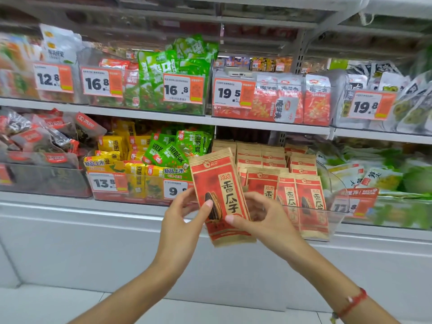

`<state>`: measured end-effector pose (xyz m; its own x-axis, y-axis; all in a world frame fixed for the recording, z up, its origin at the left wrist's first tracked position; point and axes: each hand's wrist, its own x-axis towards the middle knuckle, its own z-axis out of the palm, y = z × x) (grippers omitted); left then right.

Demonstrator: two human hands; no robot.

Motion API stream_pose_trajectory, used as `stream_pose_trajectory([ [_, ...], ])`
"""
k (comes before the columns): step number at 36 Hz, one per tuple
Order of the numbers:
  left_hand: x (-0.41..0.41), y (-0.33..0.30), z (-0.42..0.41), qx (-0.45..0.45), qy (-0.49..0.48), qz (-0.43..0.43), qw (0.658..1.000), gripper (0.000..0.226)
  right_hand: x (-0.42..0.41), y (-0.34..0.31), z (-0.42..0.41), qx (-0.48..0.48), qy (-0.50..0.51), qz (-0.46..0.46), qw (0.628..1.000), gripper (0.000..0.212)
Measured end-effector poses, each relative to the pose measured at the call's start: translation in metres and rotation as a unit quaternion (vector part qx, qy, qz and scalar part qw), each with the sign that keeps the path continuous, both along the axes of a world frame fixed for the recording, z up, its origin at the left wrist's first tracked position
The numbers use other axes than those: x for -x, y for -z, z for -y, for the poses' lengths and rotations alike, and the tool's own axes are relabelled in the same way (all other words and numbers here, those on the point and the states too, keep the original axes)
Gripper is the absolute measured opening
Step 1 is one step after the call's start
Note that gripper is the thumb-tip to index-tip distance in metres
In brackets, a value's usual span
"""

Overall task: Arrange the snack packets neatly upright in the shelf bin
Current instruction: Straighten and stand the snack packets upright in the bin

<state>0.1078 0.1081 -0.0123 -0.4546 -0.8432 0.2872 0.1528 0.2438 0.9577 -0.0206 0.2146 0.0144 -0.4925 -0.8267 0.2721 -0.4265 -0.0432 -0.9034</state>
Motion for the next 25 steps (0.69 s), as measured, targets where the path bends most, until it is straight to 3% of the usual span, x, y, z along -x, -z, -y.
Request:
stream_pose_trajectory([
  [4,0.001,-0.005,-0.003,-0.026,0.027,0.023,0.999,0.053,-0.002,0.003,0.002,-0.006,0.050,-0.124,0.991,0.038],
  [9,-0.002,-0.011,-0.004,-0.038,0.027,0.022,0.999,0.044,-0.008,0.005,0.001,-0.017,0.010,-0.184,0.983,0.039],
  [12,-0.006,-0.014,0.003,-0.051,0.040,0.024,0.998,0.054,-0.007,0.000,-0.002,-0.039,-0.042,-0.153,0.987,0.035],
  [15,-0.010,-0.013,0.011,-0.040,0.078,0.040,0.995,0.057,-0.007,-0.008,-0.004,-0.031,-0.092,-0.042,0.994,0.029],
  [18,-0.011,-0.011,0.013,-0.005,0.121,0.077,0.990,0.075,-0.009,-0.013,-0.003,0.003,-0.068,0.031,0.997,0.030],
  [22,-0.008,-0.009,0.006,0.015,0.179,0.087,0.980,0.062,-0.007,-0.015,-0.003,0.014,-0.042,0.047,0.998,0.021],
  [25,-0.007,-0.009,0.002,0.002,0.194,0.071,0.978,0.068,-0.005,-0.015,-0.005,0.023,-0.052,0.092,0.994,0.019],
])
